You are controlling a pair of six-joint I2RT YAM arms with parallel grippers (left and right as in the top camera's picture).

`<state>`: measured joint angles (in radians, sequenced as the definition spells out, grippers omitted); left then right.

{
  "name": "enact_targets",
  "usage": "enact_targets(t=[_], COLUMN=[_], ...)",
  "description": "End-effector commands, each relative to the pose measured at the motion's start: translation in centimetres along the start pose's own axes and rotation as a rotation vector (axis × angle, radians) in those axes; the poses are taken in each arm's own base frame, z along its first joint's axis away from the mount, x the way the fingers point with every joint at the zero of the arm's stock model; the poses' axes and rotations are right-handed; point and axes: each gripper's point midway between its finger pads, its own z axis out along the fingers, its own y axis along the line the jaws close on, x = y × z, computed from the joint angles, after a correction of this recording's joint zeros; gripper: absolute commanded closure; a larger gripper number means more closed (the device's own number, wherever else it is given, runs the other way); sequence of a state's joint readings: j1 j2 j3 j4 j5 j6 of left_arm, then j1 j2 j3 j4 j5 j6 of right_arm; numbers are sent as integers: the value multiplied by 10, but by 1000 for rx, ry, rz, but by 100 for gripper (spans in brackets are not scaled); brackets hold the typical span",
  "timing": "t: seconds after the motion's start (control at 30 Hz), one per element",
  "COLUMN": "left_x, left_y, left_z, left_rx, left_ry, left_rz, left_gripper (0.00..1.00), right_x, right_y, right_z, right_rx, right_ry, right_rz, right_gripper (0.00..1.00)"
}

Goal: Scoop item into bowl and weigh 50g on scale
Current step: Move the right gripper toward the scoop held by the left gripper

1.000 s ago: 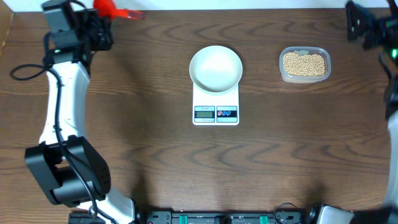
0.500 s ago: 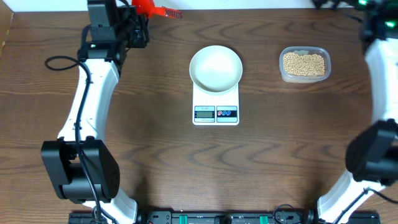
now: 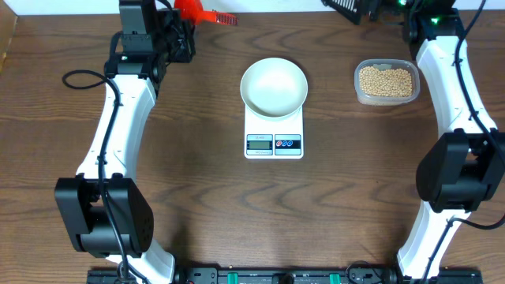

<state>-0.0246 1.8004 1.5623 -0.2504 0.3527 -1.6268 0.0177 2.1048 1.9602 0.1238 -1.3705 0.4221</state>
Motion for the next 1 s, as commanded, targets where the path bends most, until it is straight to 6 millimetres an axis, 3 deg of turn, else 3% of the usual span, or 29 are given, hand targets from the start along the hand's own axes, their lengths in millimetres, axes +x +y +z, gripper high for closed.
enact_targets(t=[0.0, 0.2, 0.43, 0.63, 0.97], left_x=[4, 8, 31, 34, 31], left_y=[0, 27, 28, 28, 28], left_z=[-9, -10, -8, -8, -8], left_rx=[-21, -127, -132, -134, -132], left_ry=[-11, -13, 75, 91, 76], left_rz=[-13, -36, -25, -25, -23], left_gripper=[93, 93, 93, 93, 93], right_x=[6, 6, 5, 26, 63], right_y=[19, 16, 3, -13, -2], right_z=[13, 12, 23, 52, 88], right_rx=[-100, -90, -5, 120, 156], right_ry=[45, 42, 14, 17, 108], right_rz=[19, 30, 213, 471, 585], right_gripper=[1, 1, 1, 1, 1])
